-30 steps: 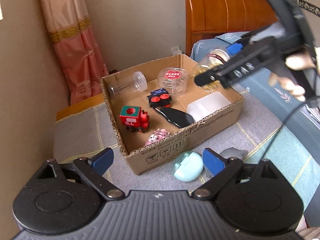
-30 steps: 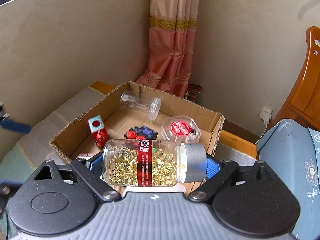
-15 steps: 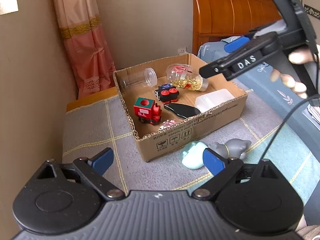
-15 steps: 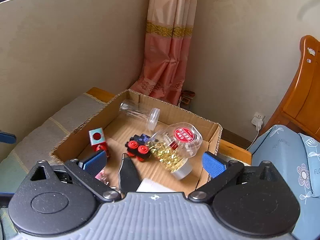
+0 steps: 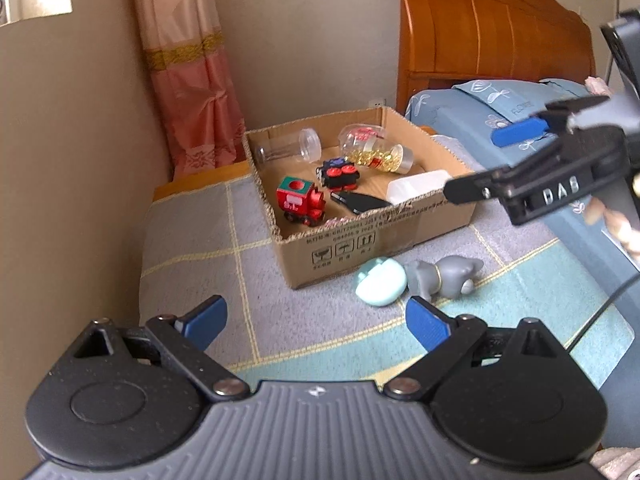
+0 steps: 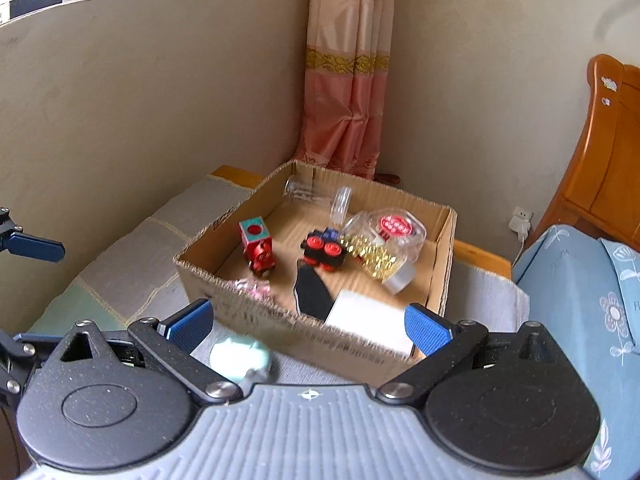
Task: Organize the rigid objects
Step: 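Move both tools back toward the grey cat figurine and mint-green case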
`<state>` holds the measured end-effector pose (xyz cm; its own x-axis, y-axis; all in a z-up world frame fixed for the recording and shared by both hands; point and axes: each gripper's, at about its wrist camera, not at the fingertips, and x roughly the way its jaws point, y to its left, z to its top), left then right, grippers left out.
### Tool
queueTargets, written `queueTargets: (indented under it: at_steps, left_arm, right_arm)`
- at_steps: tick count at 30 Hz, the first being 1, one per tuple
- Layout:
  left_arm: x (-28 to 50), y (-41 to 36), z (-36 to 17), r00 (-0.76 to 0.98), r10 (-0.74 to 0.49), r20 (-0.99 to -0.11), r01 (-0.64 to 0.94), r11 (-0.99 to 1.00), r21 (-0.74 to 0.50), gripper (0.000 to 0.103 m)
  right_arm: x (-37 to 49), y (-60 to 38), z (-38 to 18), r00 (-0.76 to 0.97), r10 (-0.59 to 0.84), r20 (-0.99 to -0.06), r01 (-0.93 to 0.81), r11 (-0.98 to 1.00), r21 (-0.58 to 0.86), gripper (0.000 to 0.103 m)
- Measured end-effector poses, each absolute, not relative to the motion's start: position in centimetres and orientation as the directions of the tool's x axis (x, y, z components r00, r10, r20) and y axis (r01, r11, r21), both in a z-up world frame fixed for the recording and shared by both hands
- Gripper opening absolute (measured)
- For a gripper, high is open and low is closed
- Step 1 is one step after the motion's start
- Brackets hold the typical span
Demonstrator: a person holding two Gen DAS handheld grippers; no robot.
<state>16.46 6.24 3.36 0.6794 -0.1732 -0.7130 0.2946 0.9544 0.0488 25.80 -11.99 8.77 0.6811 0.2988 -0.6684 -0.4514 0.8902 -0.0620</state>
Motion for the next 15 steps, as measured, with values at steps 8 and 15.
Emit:
queueTargets:
  at_steps: [8, 15]
  left_arm:
    - [15.9, 6.4, 1.9, 0.681, -0.15, -0.716, 0.255, 0.966, 0.039, 0.096]
    - [15.8, 6.1, -0.4, 0.67, -0.118, -0.733, 0.231, 0.971, 0.056, 0.096]
  right_arm:
    - [24.7, -11.4, 3.7, 0.658, 0.278, -0.7, -0.376, 0.926, 0.014, 0.103]
    - [25.1, -10.7, -0.1, 0.66, 0.226, -0.717, -0.259, 0.964, 0.066, 0.103]
